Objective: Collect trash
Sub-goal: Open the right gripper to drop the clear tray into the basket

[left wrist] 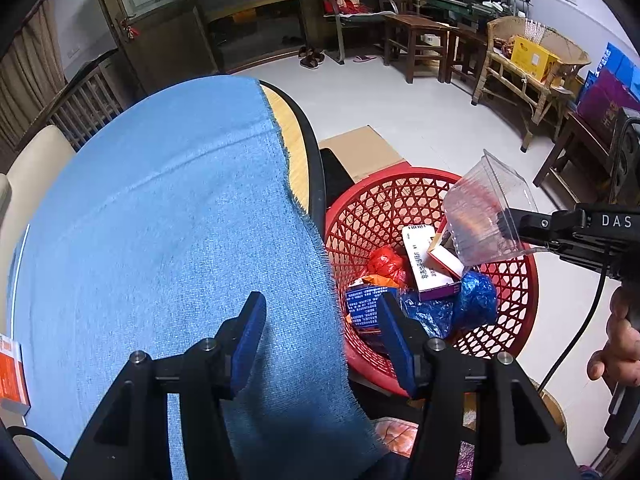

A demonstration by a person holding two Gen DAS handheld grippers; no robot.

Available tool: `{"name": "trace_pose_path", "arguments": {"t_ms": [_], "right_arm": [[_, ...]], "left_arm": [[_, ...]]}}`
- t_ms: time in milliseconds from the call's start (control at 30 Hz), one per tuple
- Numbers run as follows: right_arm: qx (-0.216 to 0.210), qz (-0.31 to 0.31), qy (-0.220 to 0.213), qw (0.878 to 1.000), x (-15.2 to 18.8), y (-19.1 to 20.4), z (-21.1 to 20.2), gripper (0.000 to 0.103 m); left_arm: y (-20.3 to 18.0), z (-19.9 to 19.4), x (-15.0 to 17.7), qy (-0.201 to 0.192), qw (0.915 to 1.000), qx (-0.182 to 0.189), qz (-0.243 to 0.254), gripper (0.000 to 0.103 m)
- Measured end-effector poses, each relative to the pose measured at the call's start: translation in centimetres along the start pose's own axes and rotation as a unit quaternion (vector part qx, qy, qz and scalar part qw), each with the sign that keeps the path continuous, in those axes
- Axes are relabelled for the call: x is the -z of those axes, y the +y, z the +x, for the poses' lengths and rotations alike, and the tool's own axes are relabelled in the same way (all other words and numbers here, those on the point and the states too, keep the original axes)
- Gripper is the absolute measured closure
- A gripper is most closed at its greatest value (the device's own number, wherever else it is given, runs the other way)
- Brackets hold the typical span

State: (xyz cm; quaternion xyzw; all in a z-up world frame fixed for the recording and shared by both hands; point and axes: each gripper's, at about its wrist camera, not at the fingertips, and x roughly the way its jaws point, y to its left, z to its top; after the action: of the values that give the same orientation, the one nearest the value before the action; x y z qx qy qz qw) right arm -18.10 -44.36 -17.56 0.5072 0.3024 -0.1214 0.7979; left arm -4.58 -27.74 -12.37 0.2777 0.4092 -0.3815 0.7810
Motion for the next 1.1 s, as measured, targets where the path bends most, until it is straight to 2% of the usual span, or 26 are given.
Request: {"name": "trace_pose_path", "arguments": {"t_ms": [67,167,200,300,367,600,733,833,1100], "right_arm": [[0.000,-0.001,0.000,1.000,0.1,0.0,-0.1,0.094],[-0.006,-0.001,-0.002,1.000,0.1,0.1,-0.2,0.082],[-0.008,0.000,-0.004,1.000,0.2,0.0,-0.3,0.073],[-0.015,0.003,-0.017,1.000,0.2,0.0,-0.7,0.032],[-0.017,0.001,-0.032,0.999,0.2,0.1,-1.2,0.032],[-0.019,-0.008,-0.026,0.999,0.2,0.5,-1.2,0.032],[-0.008,-0.024,-0.029,0.999,0.3,1.2,-1.1,0.032],[0.011,-0.040,-0.035,0.998,0.5,1.9,-1.2,0.032],[0.096,-0.080,-0.054,0.991,0.5,3.5,-1.7,0.032]], "left_arm": [[0.0,-0.1,0.0,-0.001,1.0000,-0.001,0.000,0.044],[0.1,-0.2,0.0,-0.002,1.0000,-0.002,-0.002,0.044],[0.2,-0.2,0.0,-0.002,1.0000,-0.002,-0.003,0.044],[0.3,-0.1,0.1,0.000,1.0000,-0.002,-0.006,0.044],[0.3,-0.1,0.1,0.000,1.0000,-0.002,-0.007,0.044],[0.3,-0.9,0.0,-0.009,0.9997,-0.022,-0.009,0.044],[0.5,-2.3,-0.3,-0.031,0.9988,-0.035,-0.013,0.031],[0.4,-3.4,-0.5,-0.047,0.9980,-0.041,-0.009,0.031],[0.5,-5.8,-0.7,-0.079,0.9958,-0.045,-0.010,0.030]]}}
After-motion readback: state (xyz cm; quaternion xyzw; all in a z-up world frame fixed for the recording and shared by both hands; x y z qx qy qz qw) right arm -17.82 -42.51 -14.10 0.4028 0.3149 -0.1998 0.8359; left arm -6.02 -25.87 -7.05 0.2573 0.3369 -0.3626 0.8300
